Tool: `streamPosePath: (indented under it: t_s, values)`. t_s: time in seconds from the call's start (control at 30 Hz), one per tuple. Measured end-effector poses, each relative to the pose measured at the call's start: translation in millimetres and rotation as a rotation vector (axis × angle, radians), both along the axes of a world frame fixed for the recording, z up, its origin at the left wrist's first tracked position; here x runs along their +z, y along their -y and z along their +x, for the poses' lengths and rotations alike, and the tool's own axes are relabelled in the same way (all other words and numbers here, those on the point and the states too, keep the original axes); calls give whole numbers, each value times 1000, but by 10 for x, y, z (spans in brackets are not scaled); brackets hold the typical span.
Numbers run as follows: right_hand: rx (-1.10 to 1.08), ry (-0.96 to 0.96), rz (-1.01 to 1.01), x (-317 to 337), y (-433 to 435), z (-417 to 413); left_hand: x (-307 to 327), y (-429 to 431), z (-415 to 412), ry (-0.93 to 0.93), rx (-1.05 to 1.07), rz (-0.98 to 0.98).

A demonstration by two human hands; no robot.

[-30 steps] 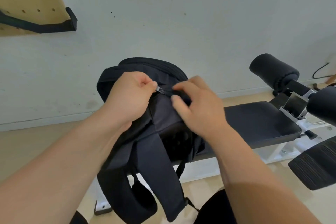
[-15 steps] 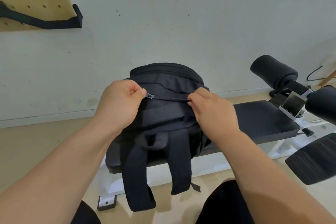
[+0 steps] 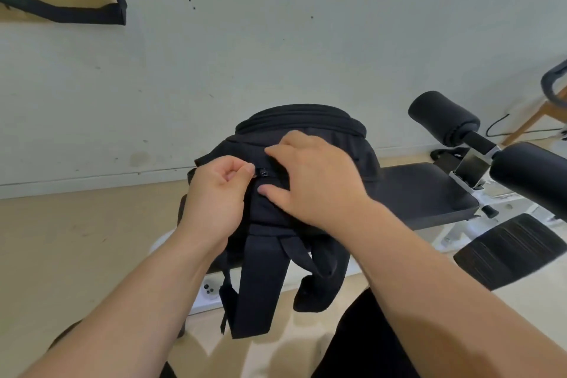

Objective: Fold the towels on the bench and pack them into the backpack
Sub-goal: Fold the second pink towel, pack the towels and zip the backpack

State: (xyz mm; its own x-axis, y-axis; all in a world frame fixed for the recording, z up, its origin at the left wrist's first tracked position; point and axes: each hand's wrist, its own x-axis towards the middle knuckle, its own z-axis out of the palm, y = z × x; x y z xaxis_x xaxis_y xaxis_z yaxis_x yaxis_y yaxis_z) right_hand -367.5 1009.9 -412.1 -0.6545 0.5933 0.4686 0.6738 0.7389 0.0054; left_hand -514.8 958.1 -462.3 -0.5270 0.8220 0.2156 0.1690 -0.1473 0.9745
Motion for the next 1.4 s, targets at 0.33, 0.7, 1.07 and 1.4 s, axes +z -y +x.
streamPosePath:
  t_s: [0.33, 0.7, 1.07, 1.4]
  values:
    - [-5, -35, 235, -531, -194, -189, -122, 20, -224, -158, 42, -73]
    - [-340, 70, -3, -227, -466, 426, -359, -102, -436, 0, 34, -174]
    - [-24, 167, 193, -676, -125, -784, -531, 41, -581, 87, 40, -147]
    - [5, 75, 323, -648, -295, -424, -410, -151, -744, 161, 39, -157]
